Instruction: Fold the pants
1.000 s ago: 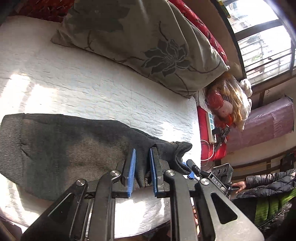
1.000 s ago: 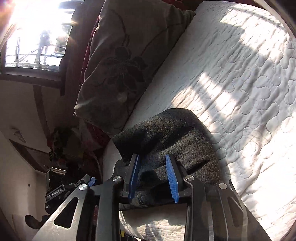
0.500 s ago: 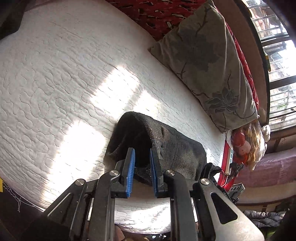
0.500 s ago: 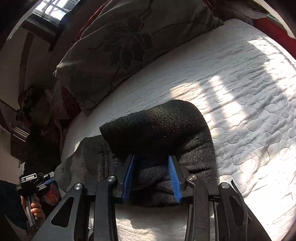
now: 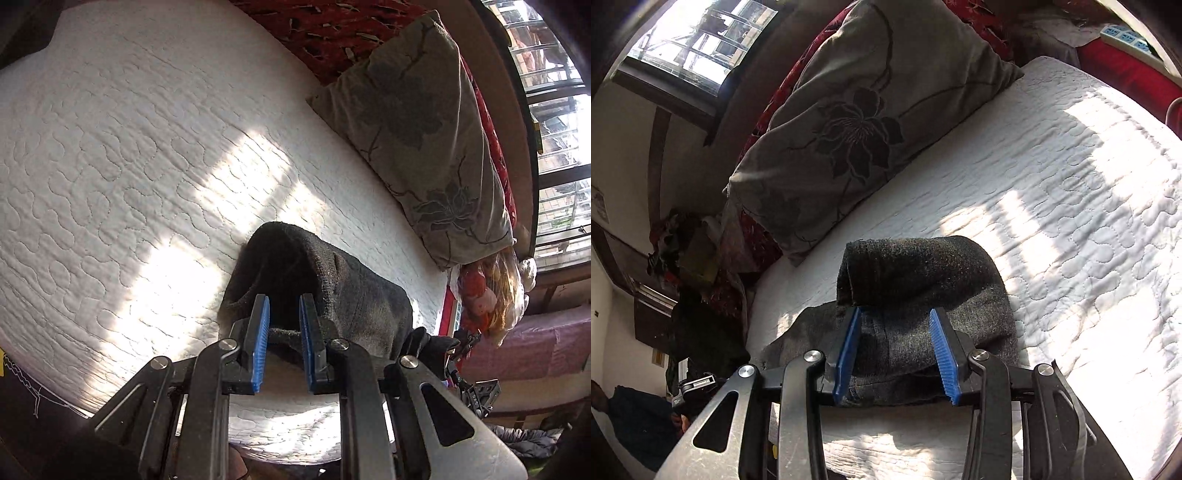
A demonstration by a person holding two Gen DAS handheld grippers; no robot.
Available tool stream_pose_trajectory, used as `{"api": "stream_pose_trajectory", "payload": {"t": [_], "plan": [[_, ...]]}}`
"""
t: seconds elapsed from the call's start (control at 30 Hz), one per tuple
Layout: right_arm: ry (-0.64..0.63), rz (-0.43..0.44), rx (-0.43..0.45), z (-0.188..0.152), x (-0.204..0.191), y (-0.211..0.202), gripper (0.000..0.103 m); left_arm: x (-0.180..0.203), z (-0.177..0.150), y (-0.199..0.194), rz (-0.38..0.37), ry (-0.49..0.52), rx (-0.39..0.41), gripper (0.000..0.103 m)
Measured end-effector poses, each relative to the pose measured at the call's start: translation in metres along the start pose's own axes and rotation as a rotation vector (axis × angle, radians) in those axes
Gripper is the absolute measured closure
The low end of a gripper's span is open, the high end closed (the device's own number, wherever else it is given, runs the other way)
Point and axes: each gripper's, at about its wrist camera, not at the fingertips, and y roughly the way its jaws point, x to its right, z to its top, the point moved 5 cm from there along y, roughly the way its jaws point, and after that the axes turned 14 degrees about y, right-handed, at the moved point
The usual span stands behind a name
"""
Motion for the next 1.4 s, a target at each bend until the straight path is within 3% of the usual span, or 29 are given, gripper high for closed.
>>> {"api": "stream_pose_trajectory", "payload": {"t": [0.1, 0.17, 0.3, 0.33, 0.37, 0.4, 0.43, 0.47, 0.53, 0.63, 0.73, 0.83, 1.0, 1.1, 1.2, 1.27, 1.4], "plan": [[0.012, 0.052, 0.028, 0.006, -0.001, -0.006, 0.060, -0.002, 0.000, 0.001, 0.005, -0.008, -0.003, 0.090], [0.088, 0.129, 0.040, 0.014, 0.001, -0.001, 0.047, -0.003, -0.001, 0.001, 0.010, -0.012, -0.005, 0.090], [0.300, 0.300, -0.095, 0.008, 0.016, 0.058, 0.048, -0.005, -0.003, 0.003, 0.023, -0.020, -0.016, 0.090], [0.331, 0.318, -0.105, 0.003, 0.024, 0.071, 0.054, -0.006, -0.003, 0.003, 0.027, -0.019, -0.021, 0.090], [0.326, 0.344, -0.082, 0.000, 0.029, 0.077, 0.070, -0.006, -0.003, 0.004, 0.032, -0.018, -0.026, 0.090], [0.300, 0.335, -0.055, -0.003, 0.033, 0.079, 0.081, -0.007, -0.002, 0.005, 0.035, -0.016, -0.029, 0.090], [0.283, 0.309, -0.044, -0.005, 0.037, 0.081, 0.102, -0.007, -0.001, 0.005, 0.037, -0.015, -0.030, 0.090], [0.289, 0.301, -0.057, -0.005, 0.042, 0.083, 0.103, -0.007, 0.000, 0.006, 0.040, -0.010, -0.031, 0.090], [0.329, 0.333, -0.105, 0.000, 0.044, 0.078, 0.103, -0.008, 0.003, 0.008, 0.055, -0.008, -0.030, 0.090], [0.358, 0.346, -0.123, 0.008, 0.043, 0.061, 0.095, -0.009, 0.005, 0.011, 0.048, -0.024, -0.035, 0.090], [0.349, 0.358, -0.099, 0.011, 0.044, 0.042, 0.070, -0.003, 0.006, 0.010, 0.043, -0.011, -0.027, 0.090], [0.345, 0.347, -0.081, 0.010, 0.048, 0.027, 0.065, 0.009, 0.004, 0.007, 0.026, 0.007, -0.029, 0.090], [0.427, 0.371, -0.100, 0.007, 0.065, 0.009, 0.054, 0.081, -0.007, 0.000, 0.007, 0.226, -0.020, 0.090], [0.401, 0.351, -0.099, 0.010, 0.062, 0.007, 0.054, 0.131, -0.012, 0.009, -0.112, 0.274, -0.047, 0.090], [0.453, 0.375, -0.123, 0.007, 0.063, 0.009, 0.053, 0.192, -0.022, 0.038, -0.223, 0.349, -0.120, 0.079], [0.486, 0.382, -0.130, 0.006, 0.067, 0.011, 0.052, 0.236, -0.032, 0.069, -0.234, 0.433, -0.186, 0.063], [0.519, 0.377, -0.135, 0.008, 0.071, 0.014, 0.052, 0.299, -0.049, 0.142, -0.202, 0.537, -0.343, 0.060]]}}
